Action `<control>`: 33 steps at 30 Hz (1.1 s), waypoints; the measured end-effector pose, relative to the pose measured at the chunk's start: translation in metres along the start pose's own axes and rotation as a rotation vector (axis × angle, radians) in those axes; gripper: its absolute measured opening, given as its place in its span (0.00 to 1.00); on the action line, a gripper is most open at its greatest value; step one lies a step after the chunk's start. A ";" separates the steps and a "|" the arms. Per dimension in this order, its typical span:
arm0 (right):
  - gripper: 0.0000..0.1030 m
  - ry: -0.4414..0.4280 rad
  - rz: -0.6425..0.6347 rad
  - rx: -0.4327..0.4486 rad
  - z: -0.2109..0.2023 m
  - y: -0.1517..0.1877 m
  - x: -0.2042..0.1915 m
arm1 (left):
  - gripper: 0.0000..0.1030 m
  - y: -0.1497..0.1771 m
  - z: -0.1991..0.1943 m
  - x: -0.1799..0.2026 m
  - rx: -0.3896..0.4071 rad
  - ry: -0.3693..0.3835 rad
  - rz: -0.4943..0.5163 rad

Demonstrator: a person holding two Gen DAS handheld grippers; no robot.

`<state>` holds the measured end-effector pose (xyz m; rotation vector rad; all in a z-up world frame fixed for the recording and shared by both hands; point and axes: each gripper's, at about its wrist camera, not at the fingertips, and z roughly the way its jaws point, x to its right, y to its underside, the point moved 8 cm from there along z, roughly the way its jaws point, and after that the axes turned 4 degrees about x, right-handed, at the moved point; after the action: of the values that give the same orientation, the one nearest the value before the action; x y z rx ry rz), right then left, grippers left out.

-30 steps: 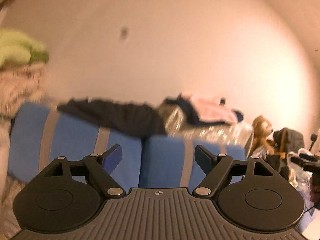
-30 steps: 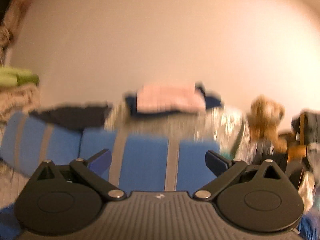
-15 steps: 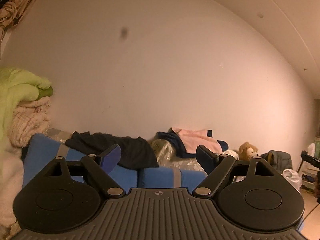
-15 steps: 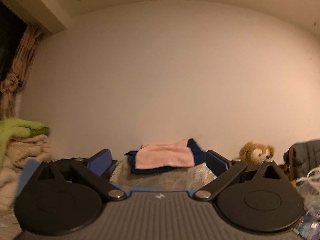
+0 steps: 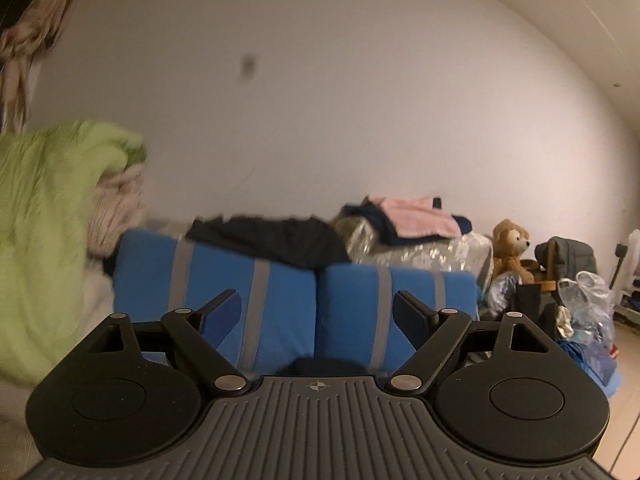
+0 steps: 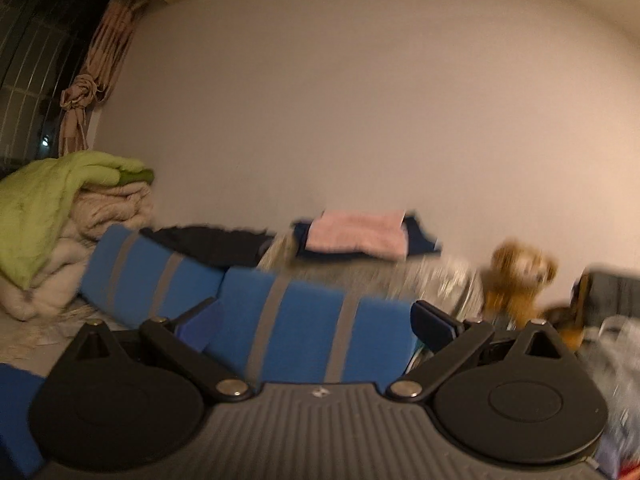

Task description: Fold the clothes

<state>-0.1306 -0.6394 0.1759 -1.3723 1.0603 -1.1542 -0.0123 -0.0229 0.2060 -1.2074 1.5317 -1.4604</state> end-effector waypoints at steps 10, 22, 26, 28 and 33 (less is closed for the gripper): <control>1.00 -0.077 0.192 -0.143 0.008 0.092 0.002 | 0.81 0.108 0.001 -0.044 -0.193 -0.020 -0.147; 1.00 -0.152 0.241 -0.379 0.062 0.224 -0.050 | 0.80 0.265 0.039 -0.077 -0.406 0.097 -0.558; 1.00 -0.184 0.303 -0.422 0.074 0.242 -0.061 | 0.73 0.291 0.046 -0.087 -0.397 0.189 -0.738; 1.00 -0.201 0.326 -0.433 0.078 0.247 -0.067 | 0.63 0.301 0.049 -0.088 -0.395 0.226 -0.804; 1.00 -0.217 0.334 -0.459 0.085 0.255 -0.077 | 0.42 0.313 0.053 -0.087 -0.394 0.298 -0.925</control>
<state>-0.0634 -0.5776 -0.0876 -1.5512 1.3835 -0.5202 0.0150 0.0202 -0.1192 -2.2094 1.5688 -2.0278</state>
